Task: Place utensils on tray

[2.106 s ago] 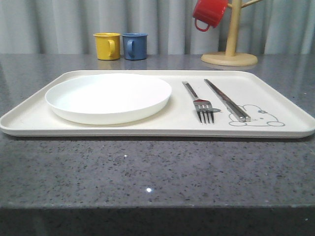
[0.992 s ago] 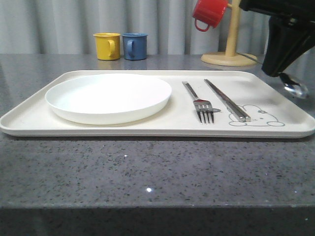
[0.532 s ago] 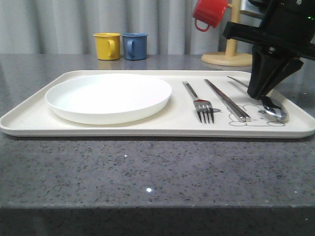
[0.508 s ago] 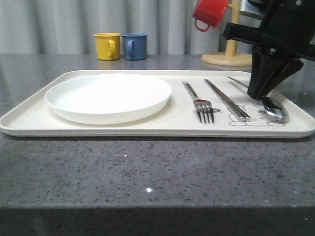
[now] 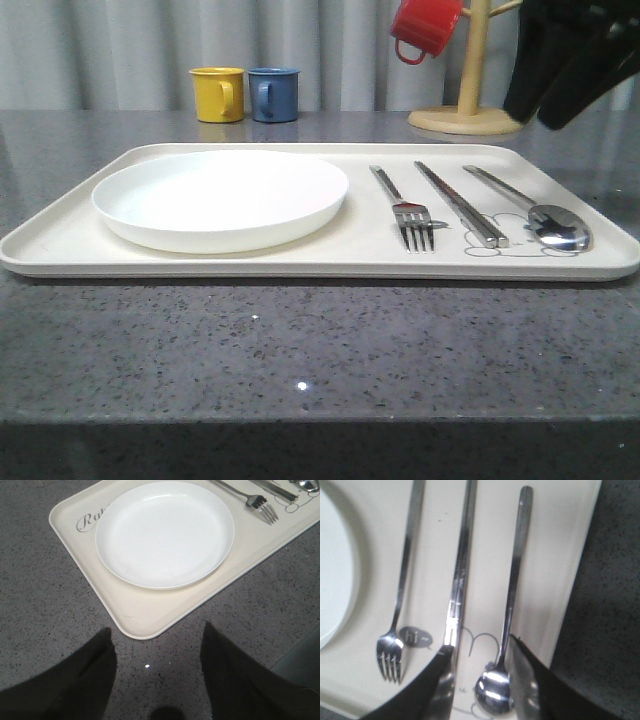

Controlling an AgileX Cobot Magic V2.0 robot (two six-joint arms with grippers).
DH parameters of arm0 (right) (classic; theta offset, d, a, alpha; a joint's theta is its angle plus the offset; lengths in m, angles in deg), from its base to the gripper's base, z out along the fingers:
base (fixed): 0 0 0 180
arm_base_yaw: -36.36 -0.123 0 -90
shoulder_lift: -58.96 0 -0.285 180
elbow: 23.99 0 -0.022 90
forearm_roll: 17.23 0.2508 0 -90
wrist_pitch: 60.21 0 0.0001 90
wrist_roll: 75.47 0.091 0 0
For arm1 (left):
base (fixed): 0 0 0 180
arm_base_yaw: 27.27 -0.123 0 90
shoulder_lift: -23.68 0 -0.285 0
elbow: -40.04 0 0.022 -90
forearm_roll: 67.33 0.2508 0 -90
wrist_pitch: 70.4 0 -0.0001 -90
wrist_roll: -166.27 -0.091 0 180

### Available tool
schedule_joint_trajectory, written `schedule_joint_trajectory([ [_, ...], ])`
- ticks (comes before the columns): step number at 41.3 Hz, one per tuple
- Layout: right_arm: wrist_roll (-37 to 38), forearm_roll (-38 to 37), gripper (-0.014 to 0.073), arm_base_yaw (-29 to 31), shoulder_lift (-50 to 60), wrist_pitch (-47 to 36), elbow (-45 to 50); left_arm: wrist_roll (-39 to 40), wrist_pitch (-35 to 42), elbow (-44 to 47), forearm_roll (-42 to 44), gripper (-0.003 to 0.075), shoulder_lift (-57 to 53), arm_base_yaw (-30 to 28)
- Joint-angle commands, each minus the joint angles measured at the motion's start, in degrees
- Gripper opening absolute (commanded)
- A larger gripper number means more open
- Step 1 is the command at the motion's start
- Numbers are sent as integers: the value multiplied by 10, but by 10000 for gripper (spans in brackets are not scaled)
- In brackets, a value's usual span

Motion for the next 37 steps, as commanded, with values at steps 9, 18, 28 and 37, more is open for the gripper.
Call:
schedule_joint_trajectory([
  [9, -58, -37, 299, -12, 191, 44, 70, 6, 43, -15, 2, 367, -2, 4],
  [18, -58, -68, 299, -12, 356, 19, 186, 6, 43, -14, 2, 367, -2, 4],
  [28, -58, -68, 299, -12, 516, -7, 281, 6, 43, -14, 2, 367, -2, 18],
  [37, -58, -66, 297, -11, 603, -10, 315, 6, 43, -14, 2, 367, -2, 18],
])
